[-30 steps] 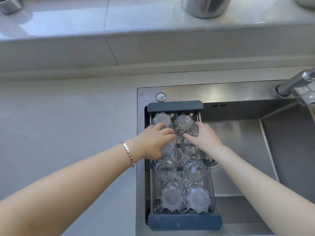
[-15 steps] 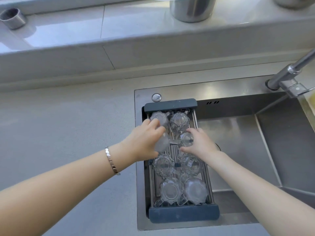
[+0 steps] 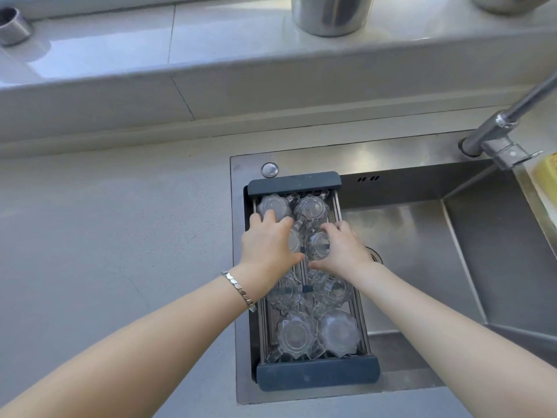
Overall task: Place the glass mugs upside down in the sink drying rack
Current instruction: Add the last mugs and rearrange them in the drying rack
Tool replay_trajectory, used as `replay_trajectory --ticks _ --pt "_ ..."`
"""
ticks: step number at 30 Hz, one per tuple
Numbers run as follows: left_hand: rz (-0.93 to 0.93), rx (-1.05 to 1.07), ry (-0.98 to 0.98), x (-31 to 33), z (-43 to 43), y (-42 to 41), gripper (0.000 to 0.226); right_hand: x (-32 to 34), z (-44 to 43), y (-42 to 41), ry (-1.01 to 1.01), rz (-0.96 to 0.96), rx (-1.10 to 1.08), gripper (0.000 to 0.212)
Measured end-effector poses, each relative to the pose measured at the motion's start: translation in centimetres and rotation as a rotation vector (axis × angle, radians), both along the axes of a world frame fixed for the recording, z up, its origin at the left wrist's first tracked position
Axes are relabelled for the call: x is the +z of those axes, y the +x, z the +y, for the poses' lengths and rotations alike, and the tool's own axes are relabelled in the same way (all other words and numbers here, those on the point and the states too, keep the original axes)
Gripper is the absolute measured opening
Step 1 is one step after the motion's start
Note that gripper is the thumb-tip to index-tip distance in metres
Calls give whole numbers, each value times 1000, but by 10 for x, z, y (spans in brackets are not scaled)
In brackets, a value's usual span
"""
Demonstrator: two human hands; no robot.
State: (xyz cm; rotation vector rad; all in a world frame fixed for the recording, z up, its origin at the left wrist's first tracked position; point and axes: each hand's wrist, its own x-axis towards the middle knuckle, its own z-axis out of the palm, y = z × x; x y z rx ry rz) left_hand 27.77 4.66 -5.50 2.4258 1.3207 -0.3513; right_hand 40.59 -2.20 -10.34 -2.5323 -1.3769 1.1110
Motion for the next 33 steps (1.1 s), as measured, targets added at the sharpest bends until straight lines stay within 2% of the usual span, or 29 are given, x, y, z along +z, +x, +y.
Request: replay_trajectory --ticks 3,7,14,18,21,23,26,30,33 --pt "-15 4 -5 -2 1 -1 60 6 2 1 -29 -49 136 81" --pt "-21 42 -53 -11 7 -2 61 17 3 4 33 -167 350 66" --pt "37 33 -74 -33 8 -12 63 21 16 10 -131 -363 940 68" --pt "68 -4 -16 -38 3 -10 61 28 21 13 -98 -389 998 60" --pt "59 -49 -19 -40 6 -16 60 43 15 17 -3 -361 875 60" --pt "50 -77 -40 -40 9 -20 61 58 4 19 64 -322 718 62" --pt "45 -80 -57 -40 11 -22 62 76 -17 20 108 -216 306 69" --pt "29 -54 -82 -38 11 -20 61 74 -31 15 99 45 -311 75" --pt "17 -19 -108 -37 11 -19 62 59 -24 8 106 77 -497 79"
